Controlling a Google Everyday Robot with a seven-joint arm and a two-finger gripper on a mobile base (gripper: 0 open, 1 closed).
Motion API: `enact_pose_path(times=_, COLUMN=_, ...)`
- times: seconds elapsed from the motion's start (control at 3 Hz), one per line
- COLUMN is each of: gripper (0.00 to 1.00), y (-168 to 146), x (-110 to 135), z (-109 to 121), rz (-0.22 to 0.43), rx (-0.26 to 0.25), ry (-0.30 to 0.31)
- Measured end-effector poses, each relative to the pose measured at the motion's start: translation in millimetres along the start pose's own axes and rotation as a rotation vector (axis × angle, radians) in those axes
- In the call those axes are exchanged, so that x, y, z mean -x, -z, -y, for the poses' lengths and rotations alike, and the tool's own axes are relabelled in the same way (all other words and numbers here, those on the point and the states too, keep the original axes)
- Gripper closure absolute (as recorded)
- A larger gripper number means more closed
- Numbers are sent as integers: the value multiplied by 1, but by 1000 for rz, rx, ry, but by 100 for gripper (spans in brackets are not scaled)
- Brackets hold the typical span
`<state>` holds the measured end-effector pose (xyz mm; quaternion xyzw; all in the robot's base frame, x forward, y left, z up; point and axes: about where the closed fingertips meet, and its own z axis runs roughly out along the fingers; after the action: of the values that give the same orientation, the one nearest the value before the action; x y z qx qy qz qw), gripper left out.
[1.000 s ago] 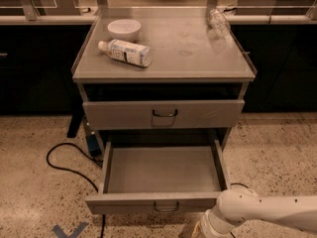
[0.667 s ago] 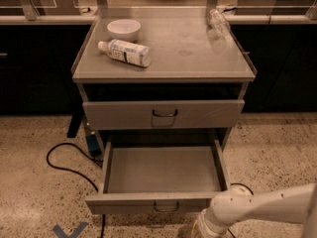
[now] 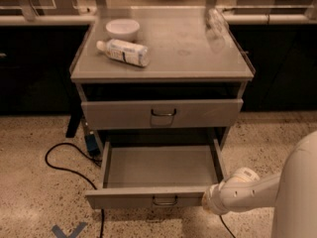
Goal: Close middle drawer
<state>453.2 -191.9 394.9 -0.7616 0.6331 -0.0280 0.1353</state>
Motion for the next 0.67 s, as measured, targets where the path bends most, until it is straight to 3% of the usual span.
enact_pose_path(times=0.33, gripper=100, y=58, x=-50, z=53, rz=-36, rx=-210, ry=-122)
enact_pose_path(times=0.67, gripper=100, y=74, x=-60, z=58, rz=-38, rx=-248, ry=-202)
